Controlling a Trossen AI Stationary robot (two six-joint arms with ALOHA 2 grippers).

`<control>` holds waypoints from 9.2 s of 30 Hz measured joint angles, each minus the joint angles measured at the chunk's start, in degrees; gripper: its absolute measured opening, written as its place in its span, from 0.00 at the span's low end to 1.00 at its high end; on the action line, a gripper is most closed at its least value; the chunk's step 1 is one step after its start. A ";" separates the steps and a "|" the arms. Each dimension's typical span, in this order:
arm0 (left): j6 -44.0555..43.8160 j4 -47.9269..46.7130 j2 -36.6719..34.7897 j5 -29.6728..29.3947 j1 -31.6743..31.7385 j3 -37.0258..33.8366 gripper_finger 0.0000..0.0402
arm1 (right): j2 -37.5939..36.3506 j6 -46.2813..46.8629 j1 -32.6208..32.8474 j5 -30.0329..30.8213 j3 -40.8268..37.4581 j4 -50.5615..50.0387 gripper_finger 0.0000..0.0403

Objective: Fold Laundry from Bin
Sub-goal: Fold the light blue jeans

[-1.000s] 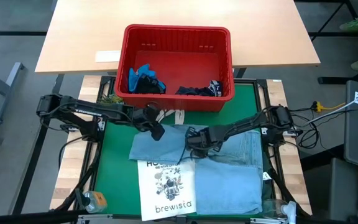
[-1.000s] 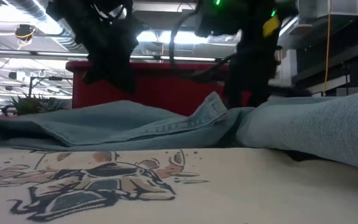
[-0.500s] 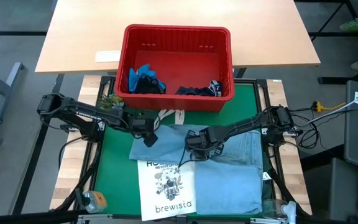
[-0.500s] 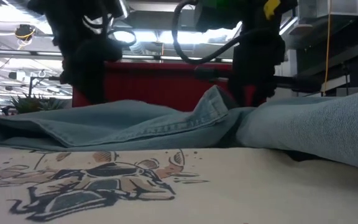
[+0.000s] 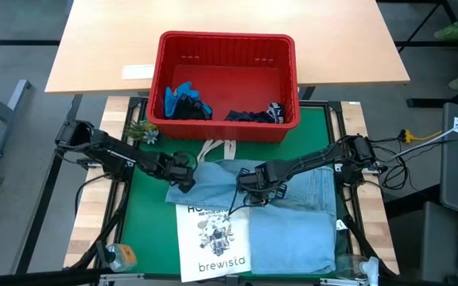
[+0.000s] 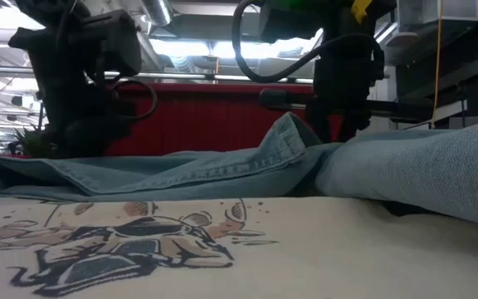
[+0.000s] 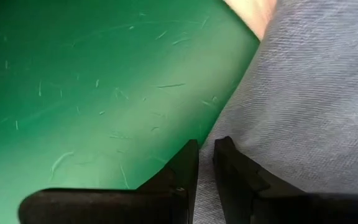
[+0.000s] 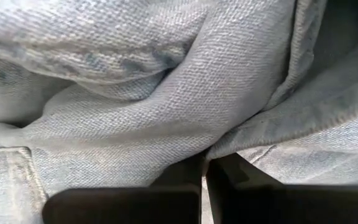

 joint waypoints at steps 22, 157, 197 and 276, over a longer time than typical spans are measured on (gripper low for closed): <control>8.51 5.50 -4.20 -5.39 0.21 9.59 0.07 | 0.00 -0.07 0.00 0.34 0.00 1.12 0.01; 3.15 -5.54 -2.11 1.74 -6.56 7.32 0.14 | -0.15 29.00 0.00 -3.86 -8.02 21.20 0.40; -14.75 -6.01 -1.53 10.99 -21.29 2.29 0.14 | 7.07 29.27 0.07 -4.74 2.07 14.45 0.40; 3.54 0.39 -19.05 0.58 4.94 2.95 0.14 | 7.20 25.57 -9.33 7.76 9.07 5.43 0.40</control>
